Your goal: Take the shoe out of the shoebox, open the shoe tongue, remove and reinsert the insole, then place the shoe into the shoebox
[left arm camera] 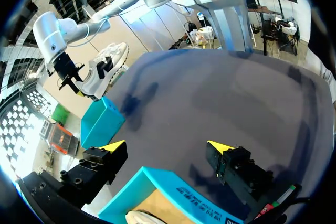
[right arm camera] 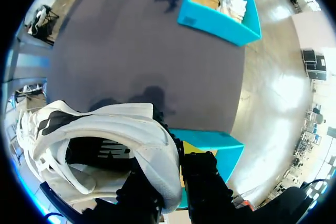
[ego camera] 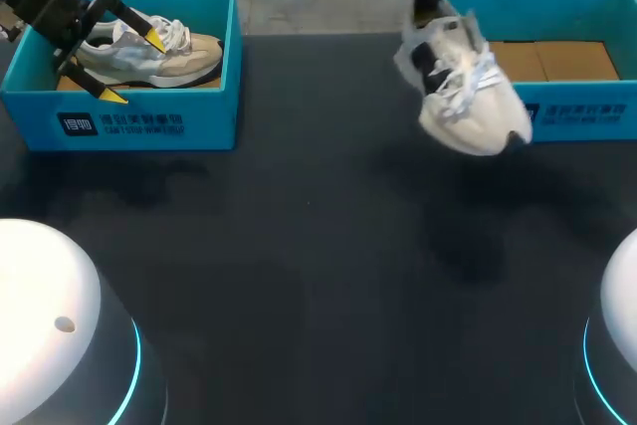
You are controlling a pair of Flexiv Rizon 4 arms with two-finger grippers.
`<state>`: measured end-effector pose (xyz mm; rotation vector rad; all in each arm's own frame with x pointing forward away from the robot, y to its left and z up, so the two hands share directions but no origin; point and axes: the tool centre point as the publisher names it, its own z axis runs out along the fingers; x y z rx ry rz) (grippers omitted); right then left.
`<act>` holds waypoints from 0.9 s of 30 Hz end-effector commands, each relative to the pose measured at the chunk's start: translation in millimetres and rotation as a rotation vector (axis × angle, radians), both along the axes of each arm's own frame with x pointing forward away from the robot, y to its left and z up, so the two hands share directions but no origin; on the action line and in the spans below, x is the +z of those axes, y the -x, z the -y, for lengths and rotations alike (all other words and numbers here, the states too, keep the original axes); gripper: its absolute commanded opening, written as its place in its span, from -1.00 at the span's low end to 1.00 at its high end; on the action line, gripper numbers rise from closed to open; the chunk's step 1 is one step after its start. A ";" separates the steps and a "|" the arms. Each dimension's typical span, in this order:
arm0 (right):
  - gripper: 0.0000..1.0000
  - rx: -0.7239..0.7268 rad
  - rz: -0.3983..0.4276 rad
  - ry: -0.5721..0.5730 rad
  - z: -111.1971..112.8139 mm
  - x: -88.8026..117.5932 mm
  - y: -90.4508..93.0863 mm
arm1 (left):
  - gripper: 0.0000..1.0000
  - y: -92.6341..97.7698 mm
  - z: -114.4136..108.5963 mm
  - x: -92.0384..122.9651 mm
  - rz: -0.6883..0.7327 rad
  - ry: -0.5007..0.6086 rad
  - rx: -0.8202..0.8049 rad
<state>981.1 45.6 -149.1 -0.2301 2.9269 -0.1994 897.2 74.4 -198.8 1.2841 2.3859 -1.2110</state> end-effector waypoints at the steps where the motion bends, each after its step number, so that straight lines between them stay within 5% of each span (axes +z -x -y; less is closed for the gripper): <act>1: -1.00 0.008 0.004 -0.028 34.5 -3.1 -10.5 | 1.00 -0.3 -0.2 0.3 0.000 -0.003 -0.002; 20: -1.00 -0.112 0.040 0.013 168.9 4.1 -60.0 | 1.00 -0.3 -0.2 0.3 0.000 -0.003 -0.002; 27: -1.00 -0.119 0.041 0.039 197.2 4.8 -67.4 | 1.00 -0.3 -0.2 0.3 0.000 -0.003 -0.002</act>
